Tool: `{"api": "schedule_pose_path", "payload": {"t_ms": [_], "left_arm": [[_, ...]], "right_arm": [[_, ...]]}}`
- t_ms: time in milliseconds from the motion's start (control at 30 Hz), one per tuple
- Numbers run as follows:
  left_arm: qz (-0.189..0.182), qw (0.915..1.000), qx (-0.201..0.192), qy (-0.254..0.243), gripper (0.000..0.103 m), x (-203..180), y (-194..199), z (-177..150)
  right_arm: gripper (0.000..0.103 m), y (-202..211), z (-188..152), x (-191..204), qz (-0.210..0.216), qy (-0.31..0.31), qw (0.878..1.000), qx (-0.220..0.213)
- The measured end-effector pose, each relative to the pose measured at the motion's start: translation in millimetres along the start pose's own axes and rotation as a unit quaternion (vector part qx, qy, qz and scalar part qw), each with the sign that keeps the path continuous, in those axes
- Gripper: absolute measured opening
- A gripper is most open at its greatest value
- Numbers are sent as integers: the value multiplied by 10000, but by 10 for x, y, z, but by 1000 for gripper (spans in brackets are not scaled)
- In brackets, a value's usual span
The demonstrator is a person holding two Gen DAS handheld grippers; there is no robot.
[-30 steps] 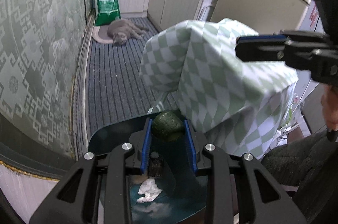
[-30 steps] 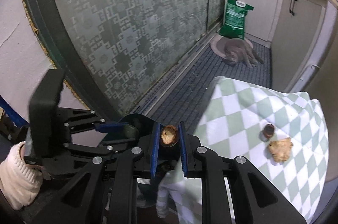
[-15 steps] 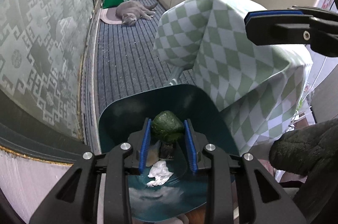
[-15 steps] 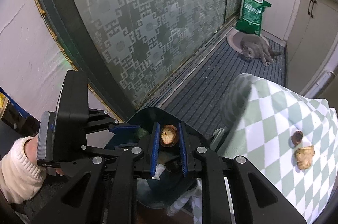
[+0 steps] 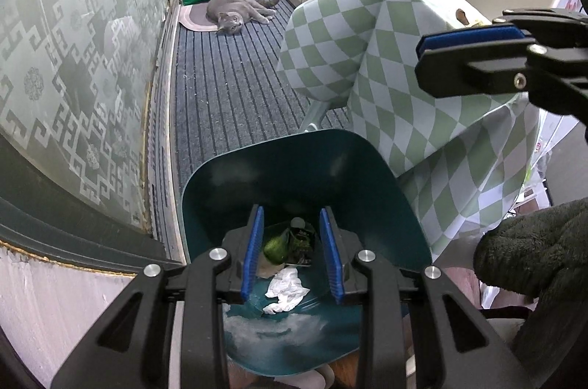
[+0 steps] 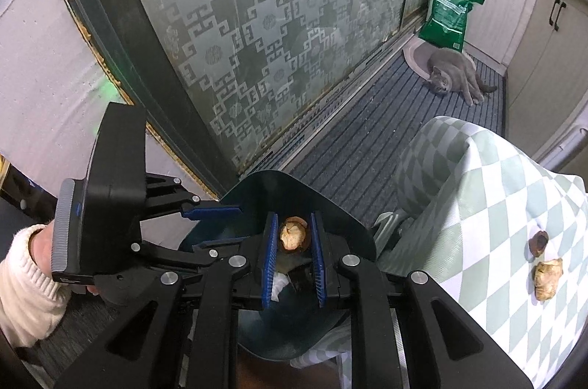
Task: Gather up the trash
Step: 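Carry the pepper into the green bin and open the left tool while the right tool carries the shell, then open the right tool over the green bin to drop the walnut shell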
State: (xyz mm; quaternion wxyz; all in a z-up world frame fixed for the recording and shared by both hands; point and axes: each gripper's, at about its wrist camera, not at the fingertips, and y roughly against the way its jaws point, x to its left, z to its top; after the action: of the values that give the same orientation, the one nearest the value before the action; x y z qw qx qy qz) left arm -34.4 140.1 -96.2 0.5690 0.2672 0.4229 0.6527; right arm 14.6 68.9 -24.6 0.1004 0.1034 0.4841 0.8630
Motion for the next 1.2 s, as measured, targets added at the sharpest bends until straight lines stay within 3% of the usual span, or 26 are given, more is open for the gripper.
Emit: {"api": "schedule_pose_path", "payload": {"t_ms": [467, 933, 1200], "left_arm": [[33, 9986, -528, 63, 16, 37, 211, 49], [177, 9925, -1167, 317, 15, 108, 455, 142], [9, 9843, -1724, 365, 15, 54, 695, 202]], "right_arm": [[18, -138, -26, 117, 87, 223, 9993, 303], [18, -336, -182, 239, 273, 407, 9949, 884], [26, -211, -185, 223, 361, 382, 9961, 702]]}}
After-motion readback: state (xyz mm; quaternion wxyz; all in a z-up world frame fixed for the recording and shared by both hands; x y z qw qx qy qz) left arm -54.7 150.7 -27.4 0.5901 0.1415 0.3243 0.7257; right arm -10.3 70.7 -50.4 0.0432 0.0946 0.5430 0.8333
